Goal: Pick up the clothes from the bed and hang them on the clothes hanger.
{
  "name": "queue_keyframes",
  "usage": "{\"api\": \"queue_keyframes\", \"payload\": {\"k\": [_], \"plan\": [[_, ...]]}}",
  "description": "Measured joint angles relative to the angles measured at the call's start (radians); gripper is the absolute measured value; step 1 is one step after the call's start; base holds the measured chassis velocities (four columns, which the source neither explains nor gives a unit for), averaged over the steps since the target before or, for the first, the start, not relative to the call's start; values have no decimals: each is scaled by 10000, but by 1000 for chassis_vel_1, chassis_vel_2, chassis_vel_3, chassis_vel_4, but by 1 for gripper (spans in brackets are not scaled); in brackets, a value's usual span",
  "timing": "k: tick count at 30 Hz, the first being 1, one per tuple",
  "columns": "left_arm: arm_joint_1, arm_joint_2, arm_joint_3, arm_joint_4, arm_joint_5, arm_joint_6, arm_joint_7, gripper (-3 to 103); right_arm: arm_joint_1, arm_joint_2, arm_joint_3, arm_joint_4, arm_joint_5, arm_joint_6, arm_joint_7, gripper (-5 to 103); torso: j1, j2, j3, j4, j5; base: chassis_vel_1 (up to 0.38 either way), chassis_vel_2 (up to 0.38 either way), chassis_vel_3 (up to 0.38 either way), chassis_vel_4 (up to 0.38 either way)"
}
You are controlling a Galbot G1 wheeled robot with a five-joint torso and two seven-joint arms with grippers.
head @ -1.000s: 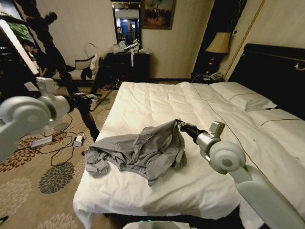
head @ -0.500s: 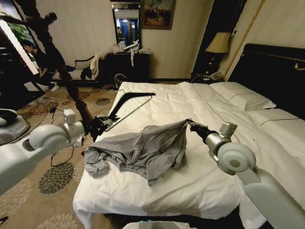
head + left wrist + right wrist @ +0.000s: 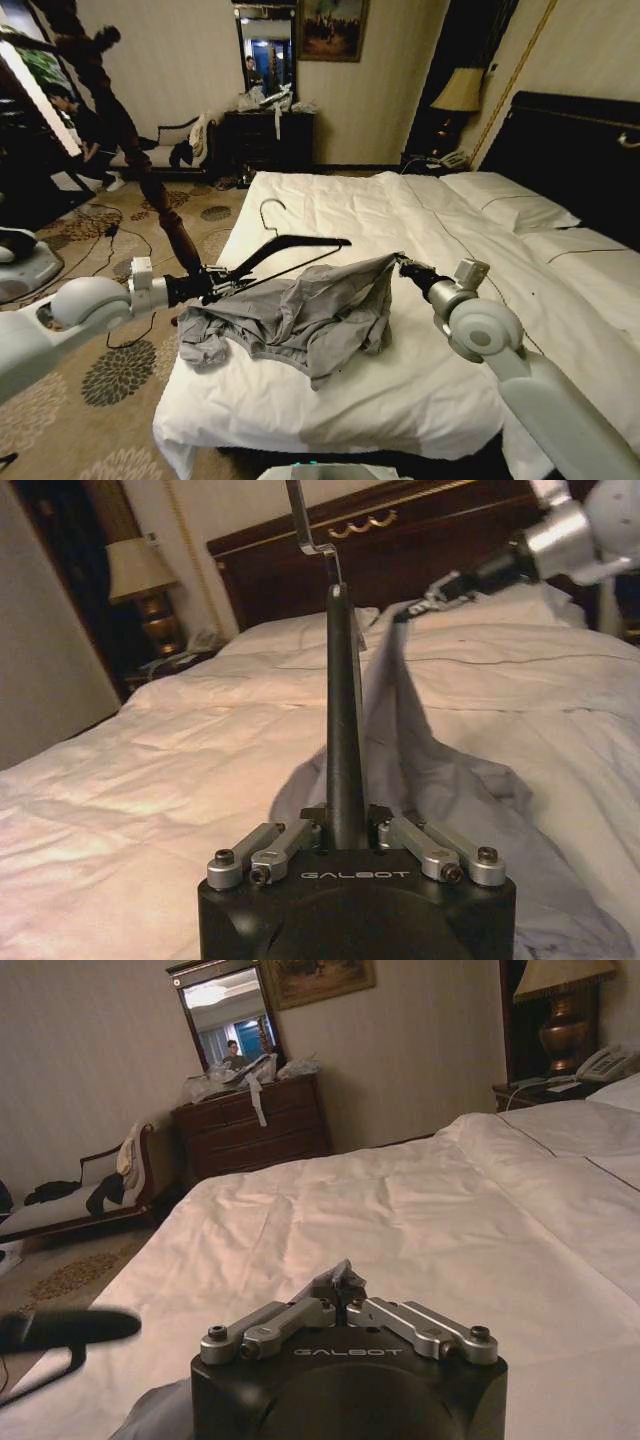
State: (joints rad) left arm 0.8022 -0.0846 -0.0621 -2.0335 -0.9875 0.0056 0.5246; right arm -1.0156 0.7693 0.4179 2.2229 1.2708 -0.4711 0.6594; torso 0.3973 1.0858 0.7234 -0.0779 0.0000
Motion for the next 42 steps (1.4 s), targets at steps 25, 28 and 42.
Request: {"api": "queue_keyframes", "payload": {"k": [25,28,42], "plan": [[423,-1806,1826,261,1821,583,-900,18,-356,53,120,1147,213,-27,117,0,0,-1,0,3,0,0,0,0,0],[-220,-2186,2628,475,1912,663,-1108,18,-508,-12,138,1450,278,-51,164,0,0,-1,0,1,1,0,0,0,0],[-2658,-3206,5186,1404,1862,796,-1620,18,-740,60,165,1932,510,-92,451,0,0,-1,0,0,-1,0,0,0,0]]}}
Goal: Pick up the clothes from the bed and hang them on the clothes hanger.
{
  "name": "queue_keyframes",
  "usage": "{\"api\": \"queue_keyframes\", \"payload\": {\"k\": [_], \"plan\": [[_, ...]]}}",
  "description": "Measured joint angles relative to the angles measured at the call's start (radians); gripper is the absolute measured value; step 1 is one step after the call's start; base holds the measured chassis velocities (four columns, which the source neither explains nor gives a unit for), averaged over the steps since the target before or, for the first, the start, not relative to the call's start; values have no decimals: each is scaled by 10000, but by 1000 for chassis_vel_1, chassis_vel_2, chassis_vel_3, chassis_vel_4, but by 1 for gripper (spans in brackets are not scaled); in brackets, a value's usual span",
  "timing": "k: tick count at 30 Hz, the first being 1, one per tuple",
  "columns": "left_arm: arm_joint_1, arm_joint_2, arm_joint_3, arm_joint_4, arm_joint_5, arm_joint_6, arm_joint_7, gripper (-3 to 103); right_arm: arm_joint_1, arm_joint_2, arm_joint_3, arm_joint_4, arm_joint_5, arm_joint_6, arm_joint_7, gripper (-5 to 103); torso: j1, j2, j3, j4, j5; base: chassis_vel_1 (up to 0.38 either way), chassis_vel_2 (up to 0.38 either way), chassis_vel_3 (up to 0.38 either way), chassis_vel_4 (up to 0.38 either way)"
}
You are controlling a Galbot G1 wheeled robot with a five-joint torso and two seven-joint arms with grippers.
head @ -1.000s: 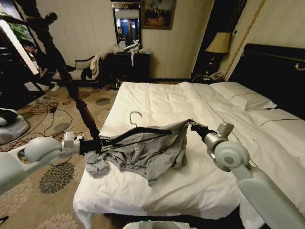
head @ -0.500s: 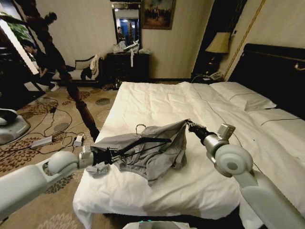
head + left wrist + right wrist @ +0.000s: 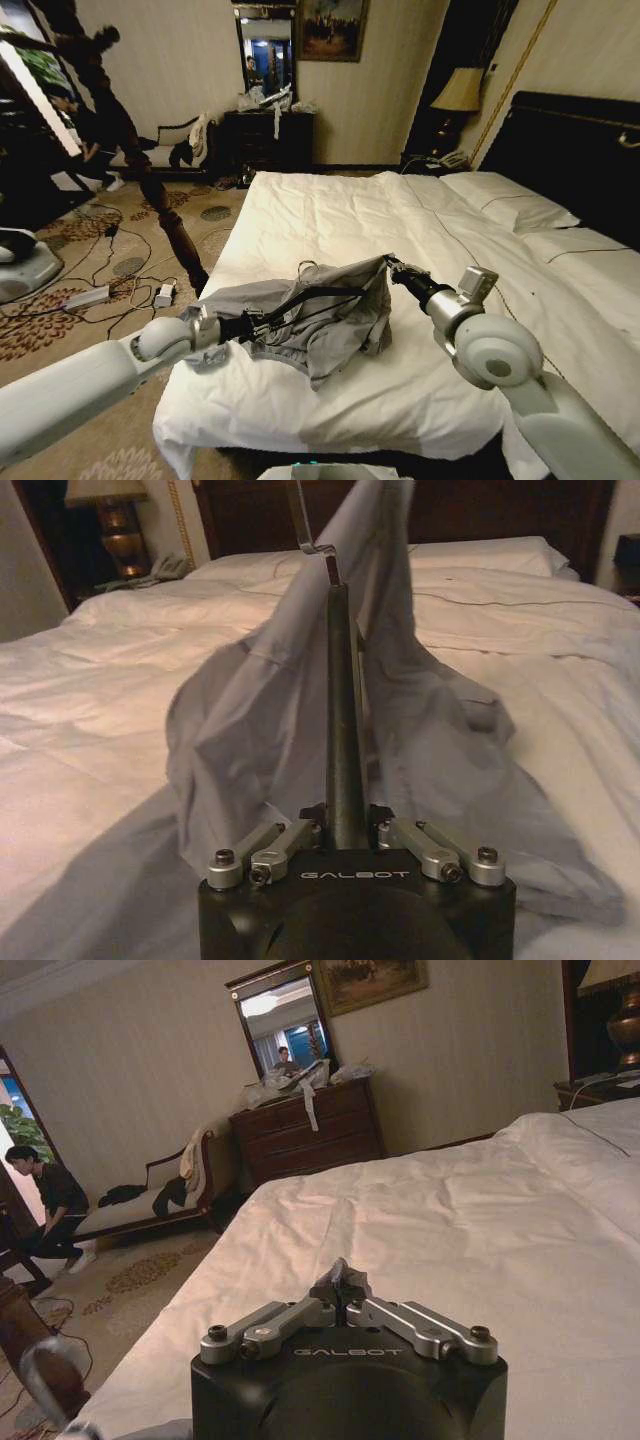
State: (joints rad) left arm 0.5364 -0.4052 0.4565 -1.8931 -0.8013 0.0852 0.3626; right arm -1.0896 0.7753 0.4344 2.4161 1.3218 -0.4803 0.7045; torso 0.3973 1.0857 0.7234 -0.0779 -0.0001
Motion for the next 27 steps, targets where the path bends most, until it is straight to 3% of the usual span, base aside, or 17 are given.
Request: {"api": "queue_keyframes", "payload": {"k": [8,16,24,27], "plan": [[-926,-760,593,615,-237,-27,-411,18,-29,134,-34,242,449,-3,80,0,0,0,0,1,2,0,0,0,0],[-1160,-1538,938,218,-854,184,-854,18,102,146,-61,12,702,-12,89,0,0,-1,1,-1,1,0,0,0,0],[-1262,-1556,797,-79,-1053,293,-912,18,319,209,-80,-333,939,-37,118,0,0,0,1,0,1,0,0,0,0],[-1241,-1162,386,92,-1166,256,-668,18,424,110,9,-367,1108,-52,156,0,0,0,1,0,-1,0,0,0,0]]}}
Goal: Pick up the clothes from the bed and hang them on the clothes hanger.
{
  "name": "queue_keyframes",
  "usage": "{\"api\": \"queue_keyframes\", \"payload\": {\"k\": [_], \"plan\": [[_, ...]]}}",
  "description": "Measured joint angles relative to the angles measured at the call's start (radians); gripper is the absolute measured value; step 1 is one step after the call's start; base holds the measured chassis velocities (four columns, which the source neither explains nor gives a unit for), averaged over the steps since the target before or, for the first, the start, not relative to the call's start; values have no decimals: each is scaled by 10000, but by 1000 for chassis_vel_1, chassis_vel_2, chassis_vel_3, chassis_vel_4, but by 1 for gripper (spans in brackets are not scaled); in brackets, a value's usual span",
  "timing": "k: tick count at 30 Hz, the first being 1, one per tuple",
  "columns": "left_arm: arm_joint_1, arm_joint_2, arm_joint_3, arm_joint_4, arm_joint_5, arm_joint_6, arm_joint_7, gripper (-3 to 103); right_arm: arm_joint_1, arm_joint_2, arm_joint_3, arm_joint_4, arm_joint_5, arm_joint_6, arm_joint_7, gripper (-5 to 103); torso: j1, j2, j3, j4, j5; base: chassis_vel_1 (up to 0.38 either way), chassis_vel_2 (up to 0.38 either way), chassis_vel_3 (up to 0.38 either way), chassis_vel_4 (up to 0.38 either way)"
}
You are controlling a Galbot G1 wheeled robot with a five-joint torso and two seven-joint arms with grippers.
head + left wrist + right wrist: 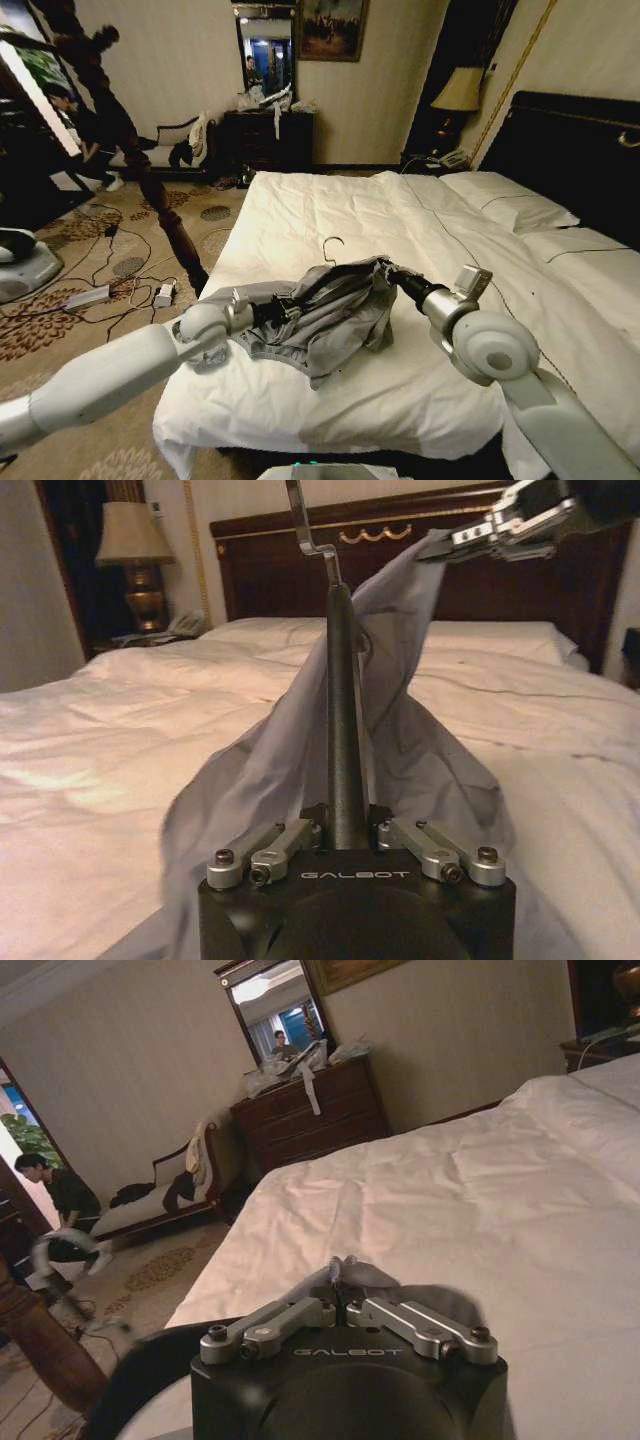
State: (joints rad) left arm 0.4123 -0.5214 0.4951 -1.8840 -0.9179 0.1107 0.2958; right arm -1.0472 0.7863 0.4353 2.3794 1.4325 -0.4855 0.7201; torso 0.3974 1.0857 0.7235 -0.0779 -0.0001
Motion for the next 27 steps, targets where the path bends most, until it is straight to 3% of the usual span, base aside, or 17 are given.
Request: {"api": "queue_keyframes", "payload": {"k": [2,4,10,17,27], "plan": [[15,181,-90,22,-14,-45,99,18,16,-50,42,-17,23,-10,0,0,0,0,0,1,0,0,0,0,0],[190,855,-362,-47,-93,-193,426,18,175,-148,148,-175,62,-32,-5,0,-1,1,0,2,0,0,0,0,0],[573,1453,-645,-171,-23,-382,604,18,460,-163,99,-259,206,-34,22,0,-1,2,-1,2,0,0,0,0,0],[796,1597,-999,-24,78,-454,630,18,555,-206,76,28,462,-34,149,0,-1,1,0,1,2,0,0,0,0],[693,1124,-1093,278,178,-499,116,18,371,-202,157,573,775,-8,206,0,0,1,0,0,1,0,0,0,0]]}}
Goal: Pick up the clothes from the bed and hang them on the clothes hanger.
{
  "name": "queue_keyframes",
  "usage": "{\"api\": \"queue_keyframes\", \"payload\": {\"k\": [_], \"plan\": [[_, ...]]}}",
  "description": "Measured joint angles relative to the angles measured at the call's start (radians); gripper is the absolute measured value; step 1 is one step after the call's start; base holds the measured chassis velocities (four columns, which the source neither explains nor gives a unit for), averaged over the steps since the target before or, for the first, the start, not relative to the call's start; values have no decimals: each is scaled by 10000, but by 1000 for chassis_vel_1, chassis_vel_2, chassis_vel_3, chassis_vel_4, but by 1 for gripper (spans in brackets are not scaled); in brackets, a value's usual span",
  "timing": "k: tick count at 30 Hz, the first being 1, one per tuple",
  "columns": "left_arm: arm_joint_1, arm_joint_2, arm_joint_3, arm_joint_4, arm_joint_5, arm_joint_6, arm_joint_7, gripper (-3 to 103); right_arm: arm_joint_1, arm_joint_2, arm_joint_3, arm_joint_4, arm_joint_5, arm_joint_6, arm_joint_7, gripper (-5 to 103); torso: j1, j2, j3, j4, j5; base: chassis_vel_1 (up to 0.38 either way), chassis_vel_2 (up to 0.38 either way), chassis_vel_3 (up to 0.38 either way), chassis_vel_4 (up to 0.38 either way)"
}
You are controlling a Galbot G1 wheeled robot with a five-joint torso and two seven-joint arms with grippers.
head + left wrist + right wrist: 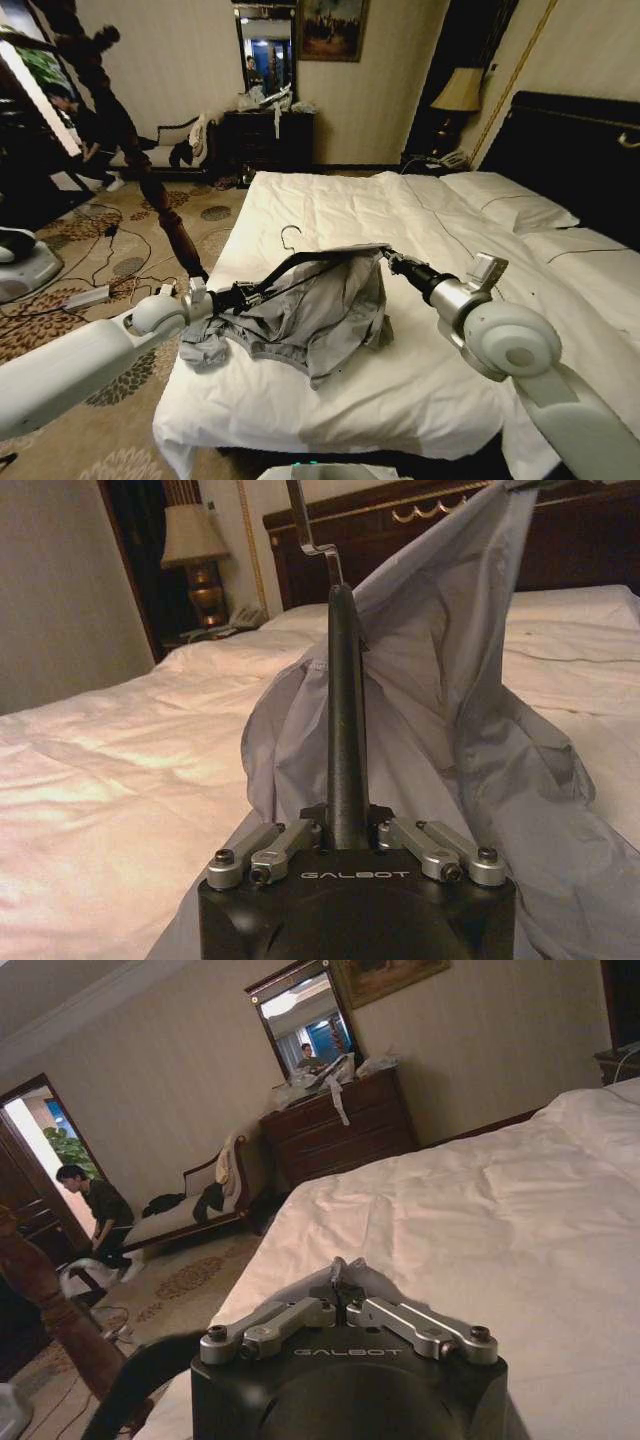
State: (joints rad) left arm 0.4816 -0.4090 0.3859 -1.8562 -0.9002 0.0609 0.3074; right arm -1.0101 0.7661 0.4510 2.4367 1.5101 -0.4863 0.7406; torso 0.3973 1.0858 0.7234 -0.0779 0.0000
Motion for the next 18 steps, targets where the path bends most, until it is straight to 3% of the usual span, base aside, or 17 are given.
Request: {"api": "queue_keyframes", "payload": {"k": [5,12,18], "plan": [[9,-99,196,-604,-131,135,-164,18,-26,45,-52,-51,65,-4,-9,0,-1,1,0,-1,1,0,0,0,0],[156,-23,962,-996,421,126,-145,18,246,-32,-109,-201,207,-9,-27,0,-1,0,0,5,1,0,0,0,0],[-64,-555,1452,-1108,299,285,-367,18,587,-127,-175,-202,908,8,150,0,0,0,0,0,2,0,0,0,0]]}}
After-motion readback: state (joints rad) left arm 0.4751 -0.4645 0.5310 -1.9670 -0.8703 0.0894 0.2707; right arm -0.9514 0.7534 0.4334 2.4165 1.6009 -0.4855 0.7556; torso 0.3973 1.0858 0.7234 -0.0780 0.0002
